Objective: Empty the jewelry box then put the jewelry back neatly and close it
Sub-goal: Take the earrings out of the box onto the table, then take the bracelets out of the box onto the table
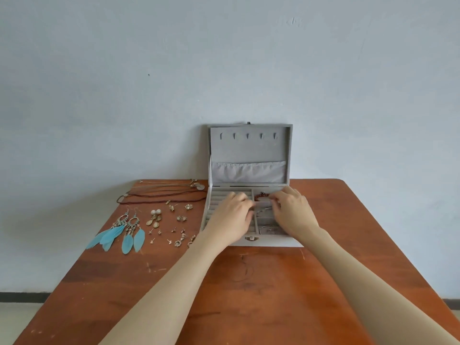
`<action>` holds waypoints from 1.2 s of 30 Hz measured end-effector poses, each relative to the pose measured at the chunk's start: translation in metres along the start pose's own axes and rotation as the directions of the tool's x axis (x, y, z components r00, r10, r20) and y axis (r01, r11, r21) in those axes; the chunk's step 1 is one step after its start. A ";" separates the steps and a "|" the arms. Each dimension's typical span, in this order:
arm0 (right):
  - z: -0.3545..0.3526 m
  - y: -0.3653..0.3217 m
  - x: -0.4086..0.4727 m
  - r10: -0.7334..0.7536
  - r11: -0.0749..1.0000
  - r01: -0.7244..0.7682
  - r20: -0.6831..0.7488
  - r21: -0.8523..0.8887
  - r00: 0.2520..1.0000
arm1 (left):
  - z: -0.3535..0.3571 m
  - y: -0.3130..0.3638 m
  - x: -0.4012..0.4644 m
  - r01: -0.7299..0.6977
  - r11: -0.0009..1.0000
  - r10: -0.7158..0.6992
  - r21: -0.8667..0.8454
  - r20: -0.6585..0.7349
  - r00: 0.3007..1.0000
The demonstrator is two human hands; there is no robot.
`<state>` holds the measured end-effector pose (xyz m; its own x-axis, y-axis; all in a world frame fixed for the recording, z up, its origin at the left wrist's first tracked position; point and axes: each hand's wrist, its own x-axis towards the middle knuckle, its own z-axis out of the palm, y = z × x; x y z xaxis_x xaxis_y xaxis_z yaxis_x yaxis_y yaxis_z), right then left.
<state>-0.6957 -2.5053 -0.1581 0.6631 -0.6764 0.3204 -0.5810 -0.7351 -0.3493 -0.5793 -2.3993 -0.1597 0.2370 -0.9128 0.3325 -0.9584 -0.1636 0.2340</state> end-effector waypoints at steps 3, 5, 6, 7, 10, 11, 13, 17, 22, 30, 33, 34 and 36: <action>0.002 0.015 0.011 -0.007 0.994 0.012 0.044 -0.108 0.999 | 0.010 0.004 0.027 -0.020 0.999 0.020 0.030 -0.006 1.000; 0.006 0.021 0.013 -0.036 0.989 0.043 0.051 -0.141 0.998 | 0.014 0.005 0.039 -0.041 0.995 0.043 0.094 -0.020 0.999; 0.008 0.022 0.013 -0.047 0.989 0.053 0.047 -0.141 0.998 | 0.016 0.005 0.044 -0.047 0.993 0.048 0.108 -0.008 0.999; 0.009 0.023 0.014 -0.051 0.989 0.056 0.041 -0.138 0.998 | 0.017 0.004 0.049 -0.041 0.993 0.039 0.107 0.017 0.999; 0.010 0.025 0.017 -0.063 0.986 0.069 0.043 -0.149 0.997 | 0.019 -0.001 0.054 0.004 0.998 -0.012 0.066 0.122 0.992; 0.010 0.025 0.018 -0.075 0.984 0.081 0.047 -0.156 0.996 | 0.018 -0.002 0.054 0.012 0.999 -0.020 0.052 0.149 0.989; 0.012 0.026 0.020 -0.089 0.979 0.096 0.050 -0.178 0.995 | 0.017 -0.004 0.055 0.015 0.999 -0.023 0.039 0.207 0.978; 0.013 0.026 0.020 -0.089 0.980 0.098 0.060 -0.173 0.994 | 0.015 -0.002 0.063 0.043 0.999 -0.049 0.029 0.271 0.961; 0.013 0.027 0.023 -0.099 0.970 0.117 0.091 -0.212 0.991 | 0.019 0.000 0.069 0.094 0.996 -0.090 0.003 0.303 0.949; 0.006 0.023 0.037 -0.070 0.956 0.137 0.250 -0.260 0.966 | 0.017 0.001 0.067 0.087 0.996 -0.082 -0.005 0.294 0.952; 0.002 0.022 0.042 -0.064 0.958 0.139 0.287 -0.249 0.956 | 0.018 0.002 0.070 0.088 0.996 -0.091 0.025 0.316 0.944; 0.001 0.022 0.042 -0.067 0.963 0.140 0.296 -0.231 0.953 | 0.018 0.002 0.071 0.089 0.996 -0.092 0.023 0.319 0.943; -0.001 0.023 0.042 -0.084 0.969 0.149 0.304 -0.196 0.949 | 0.019 0.001 0.071 0.091 0.996 -0.087 0.001 0.312 0.946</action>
<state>-0.6820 -2.5508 -0.1520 0.8216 -0.5663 0.0652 -0.5572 -0.8219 -0.1182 -0.5661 -2.4715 -0.1530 0.2578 -0.9662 0.0096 -0.9329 -0.2463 0.2628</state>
